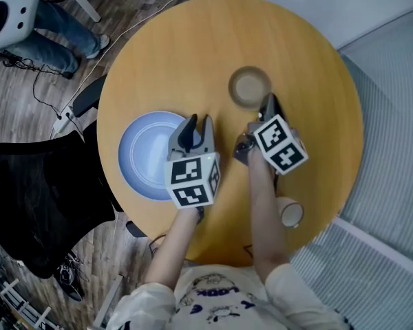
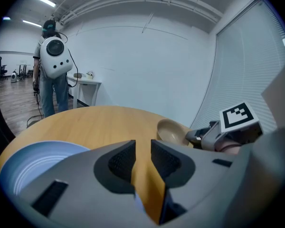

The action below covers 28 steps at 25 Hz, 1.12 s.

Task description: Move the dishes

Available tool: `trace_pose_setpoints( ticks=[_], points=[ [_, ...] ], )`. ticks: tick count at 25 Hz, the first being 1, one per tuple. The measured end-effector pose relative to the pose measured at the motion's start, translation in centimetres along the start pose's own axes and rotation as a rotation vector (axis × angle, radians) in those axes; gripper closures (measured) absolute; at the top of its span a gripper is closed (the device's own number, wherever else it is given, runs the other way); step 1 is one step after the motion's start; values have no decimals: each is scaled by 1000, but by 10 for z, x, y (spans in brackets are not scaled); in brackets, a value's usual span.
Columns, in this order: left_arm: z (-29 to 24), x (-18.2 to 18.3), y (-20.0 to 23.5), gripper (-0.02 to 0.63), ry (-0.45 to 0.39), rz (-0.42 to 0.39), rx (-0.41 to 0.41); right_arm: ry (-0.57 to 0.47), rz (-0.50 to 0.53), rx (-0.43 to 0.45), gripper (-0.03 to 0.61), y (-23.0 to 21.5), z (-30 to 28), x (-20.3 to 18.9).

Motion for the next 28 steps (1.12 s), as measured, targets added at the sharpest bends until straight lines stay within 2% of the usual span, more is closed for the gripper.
trace_pose_setpoints(
  ticks=[6,13,18,28],
  points=[
    [26,3,35,522,-28,30,62,50,18,105,571,58,-5,-30],
    [58,-7,85,522,-46,79,142,163,11,186,572,115,-17,-80],
    [74,-15,109,522,-48,118,180,213,72,190,571,141,-19,-99],
    [79,-25,129,522,-51,152,196,285,97,158,571,149,-33,-117]
  ],
)
Point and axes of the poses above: the fingertips, and each gripper's own axes: z backward along the fingers, y to its left, x out of its top, the point moved 5 cm from there along z, backward along the fingers
